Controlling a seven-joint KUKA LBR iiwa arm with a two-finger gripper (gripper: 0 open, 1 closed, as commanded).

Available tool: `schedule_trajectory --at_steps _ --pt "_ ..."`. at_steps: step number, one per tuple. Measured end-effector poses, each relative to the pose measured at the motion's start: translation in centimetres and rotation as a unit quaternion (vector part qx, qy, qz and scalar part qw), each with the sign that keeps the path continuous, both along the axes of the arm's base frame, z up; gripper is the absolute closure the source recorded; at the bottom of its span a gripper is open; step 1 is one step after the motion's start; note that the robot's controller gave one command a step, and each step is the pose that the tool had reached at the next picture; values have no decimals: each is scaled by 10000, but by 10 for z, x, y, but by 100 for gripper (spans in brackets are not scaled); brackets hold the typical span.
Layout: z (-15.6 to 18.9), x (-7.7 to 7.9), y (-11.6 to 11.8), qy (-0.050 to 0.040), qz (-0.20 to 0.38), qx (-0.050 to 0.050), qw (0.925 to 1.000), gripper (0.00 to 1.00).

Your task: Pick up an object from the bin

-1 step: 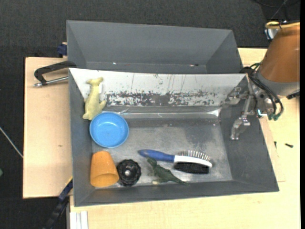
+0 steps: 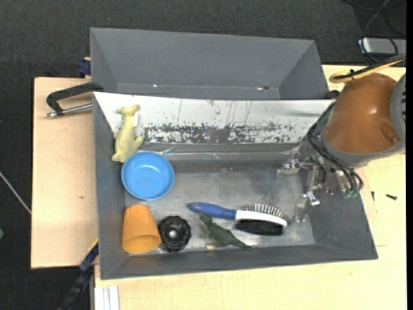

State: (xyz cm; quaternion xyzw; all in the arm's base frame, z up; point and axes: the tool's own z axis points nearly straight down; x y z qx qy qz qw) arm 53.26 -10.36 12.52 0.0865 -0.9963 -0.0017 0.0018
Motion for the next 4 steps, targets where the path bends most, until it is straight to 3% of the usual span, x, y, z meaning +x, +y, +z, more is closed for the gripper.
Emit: schedule_trajectory --at_steps 1,2,3,4 --pt "-44 -31 61 -2 1059 8 9944 0" --pt "-42 -29 57 -31 1043 -26 9945 100" --pt "-52 -13 68 -58 2028 -29 9792 100" --pt "9 1 73 -73 1529 -16 9882 100"
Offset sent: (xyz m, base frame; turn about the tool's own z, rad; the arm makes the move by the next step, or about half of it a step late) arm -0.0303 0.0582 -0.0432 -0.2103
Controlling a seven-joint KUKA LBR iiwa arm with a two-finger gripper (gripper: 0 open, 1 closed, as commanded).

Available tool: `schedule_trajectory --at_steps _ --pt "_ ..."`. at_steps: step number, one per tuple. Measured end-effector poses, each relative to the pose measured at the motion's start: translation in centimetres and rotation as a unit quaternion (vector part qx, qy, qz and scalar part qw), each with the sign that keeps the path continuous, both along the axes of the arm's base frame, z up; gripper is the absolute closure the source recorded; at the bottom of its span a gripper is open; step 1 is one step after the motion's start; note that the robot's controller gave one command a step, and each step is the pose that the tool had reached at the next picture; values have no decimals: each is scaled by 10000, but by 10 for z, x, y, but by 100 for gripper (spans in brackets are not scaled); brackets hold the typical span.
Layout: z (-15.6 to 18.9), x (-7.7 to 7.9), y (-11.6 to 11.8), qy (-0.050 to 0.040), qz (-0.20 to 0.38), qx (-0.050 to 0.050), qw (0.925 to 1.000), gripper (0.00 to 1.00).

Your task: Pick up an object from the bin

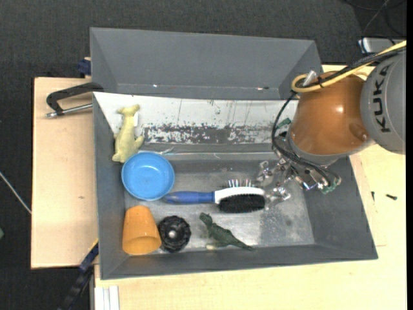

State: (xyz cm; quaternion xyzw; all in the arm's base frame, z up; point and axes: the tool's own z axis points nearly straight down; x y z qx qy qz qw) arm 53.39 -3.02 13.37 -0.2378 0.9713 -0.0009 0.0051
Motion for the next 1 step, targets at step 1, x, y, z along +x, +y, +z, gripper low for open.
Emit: schedule_trajectory --at_steps 1 --pt "-46 -9 12 71 -166 5 9998 100"
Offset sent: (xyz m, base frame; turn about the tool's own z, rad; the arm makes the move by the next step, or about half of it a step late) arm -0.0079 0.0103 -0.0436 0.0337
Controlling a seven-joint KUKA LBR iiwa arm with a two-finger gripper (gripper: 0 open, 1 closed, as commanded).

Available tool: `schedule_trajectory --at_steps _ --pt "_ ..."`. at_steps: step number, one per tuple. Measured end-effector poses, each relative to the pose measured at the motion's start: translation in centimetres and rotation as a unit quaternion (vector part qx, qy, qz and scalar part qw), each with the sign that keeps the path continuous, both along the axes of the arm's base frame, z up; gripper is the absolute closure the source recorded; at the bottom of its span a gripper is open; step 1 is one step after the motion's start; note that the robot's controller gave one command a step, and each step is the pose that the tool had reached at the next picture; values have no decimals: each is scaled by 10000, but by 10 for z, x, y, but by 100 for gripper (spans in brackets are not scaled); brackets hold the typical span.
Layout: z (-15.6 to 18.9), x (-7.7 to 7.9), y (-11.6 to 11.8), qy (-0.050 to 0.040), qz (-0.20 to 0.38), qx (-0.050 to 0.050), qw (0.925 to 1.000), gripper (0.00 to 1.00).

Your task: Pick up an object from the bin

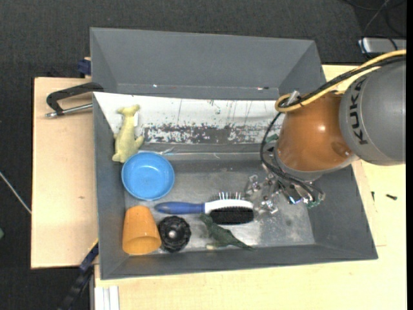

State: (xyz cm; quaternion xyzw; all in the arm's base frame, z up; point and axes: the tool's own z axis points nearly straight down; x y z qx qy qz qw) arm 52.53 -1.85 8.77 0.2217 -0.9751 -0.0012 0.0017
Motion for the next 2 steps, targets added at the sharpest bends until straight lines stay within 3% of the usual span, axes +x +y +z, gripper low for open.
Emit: schedule_trajectory --at_steps 1,2 --pt "45 -11 42 -40 -488 6 9988 100" --pt "314 -17 22 -95 -840 -2 9964 100"
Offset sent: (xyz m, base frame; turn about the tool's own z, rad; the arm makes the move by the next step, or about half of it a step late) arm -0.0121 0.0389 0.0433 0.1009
